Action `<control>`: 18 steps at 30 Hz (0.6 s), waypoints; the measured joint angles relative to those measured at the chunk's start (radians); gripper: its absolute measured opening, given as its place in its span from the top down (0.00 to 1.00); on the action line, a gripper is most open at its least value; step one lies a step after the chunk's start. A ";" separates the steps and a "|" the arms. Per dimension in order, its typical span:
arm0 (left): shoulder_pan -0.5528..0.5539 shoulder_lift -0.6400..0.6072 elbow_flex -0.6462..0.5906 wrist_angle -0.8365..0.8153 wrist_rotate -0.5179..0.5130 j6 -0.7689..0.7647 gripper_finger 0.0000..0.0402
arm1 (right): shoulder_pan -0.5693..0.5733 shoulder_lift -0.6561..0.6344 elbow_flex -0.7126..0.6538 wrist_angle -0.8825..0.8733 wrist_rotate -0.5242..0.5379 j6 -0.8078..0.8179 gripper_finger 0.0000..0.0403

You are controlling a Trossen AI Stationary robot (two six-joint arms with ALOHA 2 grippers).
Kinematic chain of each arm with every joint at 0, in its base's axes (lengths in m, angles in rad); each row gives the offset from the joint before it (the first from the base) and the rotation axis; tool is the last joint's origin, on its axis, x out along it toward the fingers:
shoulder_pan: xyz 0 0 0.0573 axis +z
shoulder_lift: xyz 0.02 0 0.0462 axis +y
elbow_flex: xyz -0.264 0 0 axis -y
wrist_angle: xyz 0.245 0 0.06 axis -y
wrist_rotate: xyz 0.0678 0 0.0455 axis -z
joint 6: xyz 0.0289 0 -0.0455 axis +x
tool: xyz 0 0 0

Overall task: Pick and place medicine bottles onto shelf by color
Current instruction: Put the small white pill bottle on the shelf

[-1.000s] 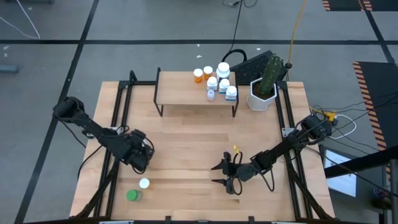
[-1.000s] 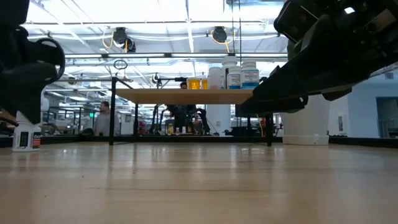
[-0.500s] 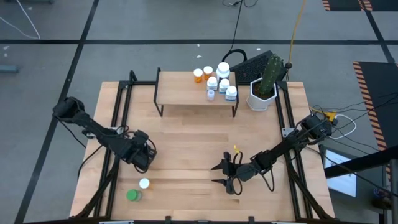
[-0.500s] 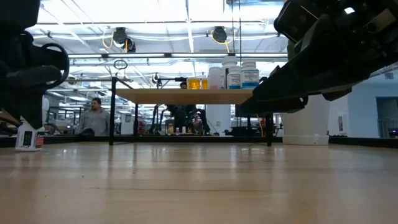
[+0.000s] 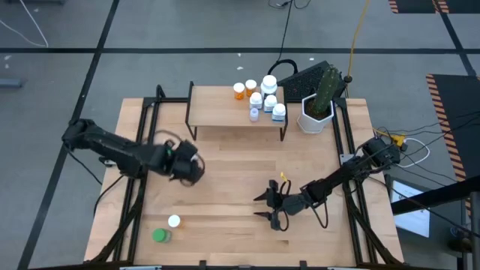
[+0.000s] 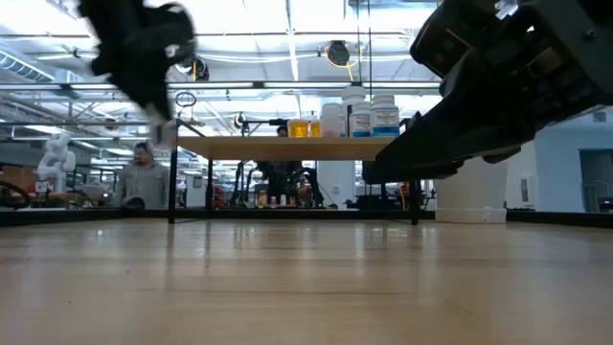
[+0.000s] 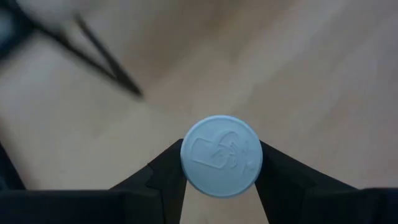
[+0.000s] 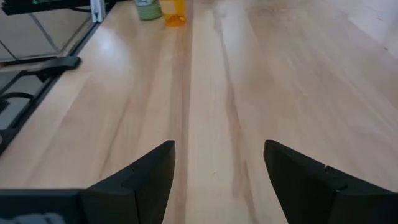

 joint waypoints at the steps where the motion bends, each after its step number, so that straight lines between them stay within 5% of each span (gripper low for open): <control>1: 0.036 0.000 0.033 0.001 -0.007 0.058 0.59 | -0.002 0.000 0.000 -0.005 0.000 -0.001 0.40; 5: 0.195 0.001 0.158 0.079 -0.004 0.333 0.58 | -0.012 0.000 0.000 -0.017 0.000 -0.017 0.40; 10: 0.397 0.021 0.258 0.320 0.144 0.656 0.58 | -0.030 0.000 0.000 -0.031 -0.001 -0.031 0.40; 18: 0.615 0.181 0.400 0.460 0.285 0.824 0.58 | -0.037 0.000 0.000 -0.083 -0.001 -0.027 0.40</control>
